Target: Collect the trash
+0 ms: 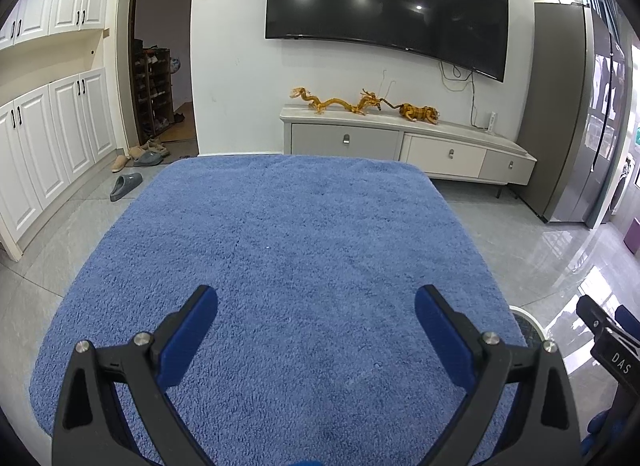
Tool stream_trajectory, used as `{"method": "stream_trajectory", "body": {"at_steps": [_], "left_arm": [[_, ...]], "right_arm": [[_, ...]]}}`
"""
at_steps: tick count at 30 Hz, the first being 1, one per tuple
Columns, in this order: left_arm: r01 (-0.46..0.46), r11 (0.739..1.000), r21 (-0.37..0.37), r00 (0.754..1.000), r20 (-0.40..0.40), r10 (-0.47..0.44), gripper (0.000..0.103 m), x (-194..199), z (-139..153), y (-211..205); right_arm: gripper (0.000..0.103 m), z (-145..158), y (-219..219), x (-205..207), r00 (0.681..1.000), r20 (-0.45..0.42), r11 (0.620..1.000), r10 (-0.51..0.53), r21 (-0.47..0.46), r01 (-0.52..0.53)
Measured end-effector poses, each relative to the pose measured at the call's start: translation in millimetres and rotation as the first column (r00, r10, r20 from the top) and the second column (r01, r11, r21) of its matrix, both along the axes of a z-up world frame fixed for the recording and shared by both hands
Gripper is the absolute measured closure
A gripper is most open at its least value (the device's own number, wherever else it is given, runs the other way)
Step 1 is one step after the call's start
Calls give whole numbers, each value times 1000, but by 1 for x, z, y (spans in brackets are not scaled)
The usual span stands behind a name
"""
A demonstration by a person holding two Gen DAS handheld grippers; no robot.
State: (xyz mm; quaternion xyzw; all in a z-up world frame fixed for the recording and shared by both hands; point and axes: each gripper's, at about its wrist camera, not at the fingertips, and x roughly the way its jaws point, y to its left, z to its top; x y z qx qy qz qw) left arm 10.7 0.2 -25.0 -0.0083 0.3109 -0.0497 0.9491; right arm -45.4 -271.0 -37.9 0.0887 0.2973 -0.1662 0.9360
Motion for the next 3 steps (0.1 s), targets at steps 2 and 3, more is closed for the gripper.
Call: {"method": "stream_trajectory", "body": {"at_steps": [2,3], "left_arm": [[0,1000,-1,1000,0,0,3,0,0,0],[0,1000,-1,1000,0,0,3,-1,0,0]], "right_arm": [[0,1,0,-1,1000,2,1000,-1,0,1],[0,1,0,-2,1000,3,1000,-1,-1,1]]}}
